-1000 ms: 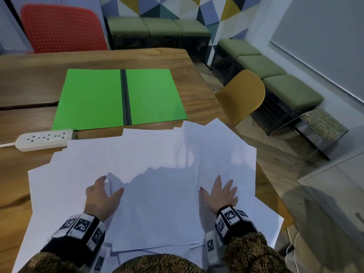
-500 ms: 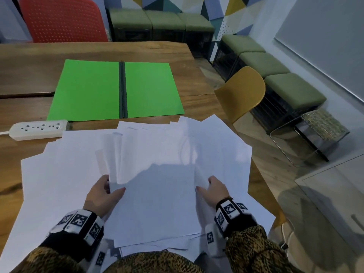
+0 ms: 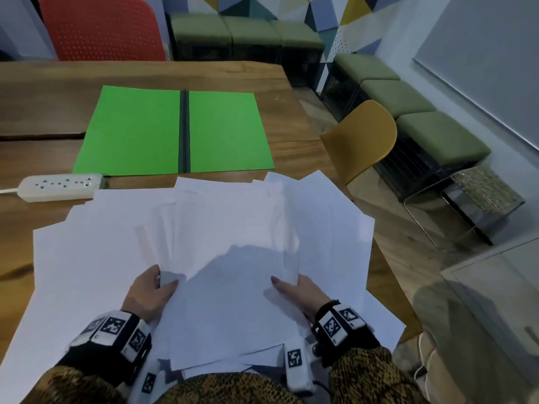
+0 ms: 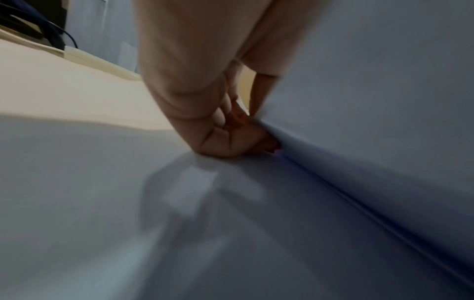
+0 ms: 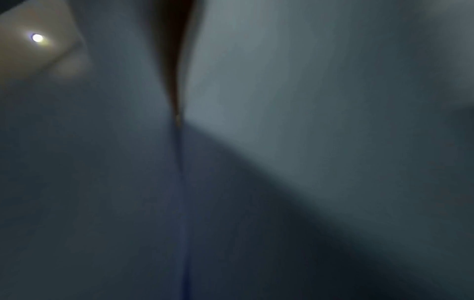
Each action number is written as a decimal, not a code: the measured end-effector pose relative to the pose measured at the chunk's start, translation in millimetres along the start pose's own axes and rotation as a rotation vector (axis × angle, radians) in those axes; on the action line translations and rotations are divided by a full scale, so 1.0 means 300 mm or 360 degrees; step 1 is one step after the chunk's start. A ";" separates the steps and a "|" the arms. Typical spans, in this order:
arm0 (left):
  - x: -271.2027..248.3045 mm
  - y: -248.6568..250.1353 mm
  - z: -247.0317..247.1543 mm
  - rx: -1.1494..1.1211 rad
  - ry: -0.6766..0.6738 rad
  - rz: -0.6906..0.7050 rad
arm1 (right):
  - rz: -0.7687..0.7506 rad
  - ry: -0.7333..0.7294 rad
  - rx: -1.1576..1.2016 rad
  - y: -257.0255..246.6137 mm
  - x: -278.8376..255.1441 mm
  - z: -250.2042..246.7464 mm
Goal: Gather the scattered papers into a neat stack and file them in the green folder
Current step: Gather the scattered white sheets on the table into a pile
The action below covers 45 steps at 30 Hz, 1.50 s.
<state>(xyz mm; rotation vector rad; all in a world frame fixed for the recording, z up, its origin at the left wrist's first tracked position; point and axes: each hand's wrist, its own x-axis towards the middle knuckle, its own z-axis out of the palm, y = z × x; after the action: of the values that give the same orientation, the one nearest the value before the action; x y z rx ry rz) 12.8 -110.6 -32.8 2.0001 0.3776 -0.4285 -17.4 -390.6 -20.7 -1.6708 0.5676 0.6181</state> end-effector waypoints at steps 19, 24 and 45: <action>0.025 0.056 0.011 0.0286 0.0080 0.0091 | -0.0066 0.0122 0.0008 -0.009 0.042 0.028; 0.008 0.057 0.012 -0.0515 0.0010 0.0024 | -0.0339 0.0184 -0.0168 0.000 0.033 0.092; 0.010 -0.039 -0.034 -0.0842 -0.0402 -0.0014 | -0.0041 0.0618 -0.0350 -0.002 0.061 -0.071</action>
<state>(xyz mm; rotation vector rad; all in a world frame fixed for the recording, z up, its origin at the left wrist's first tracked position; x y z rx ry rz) 11.6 -96.0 -39.0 1.4132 0.3021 -0.5189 -1.5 -412.2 -29.5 -2.0217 0.7742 0.3450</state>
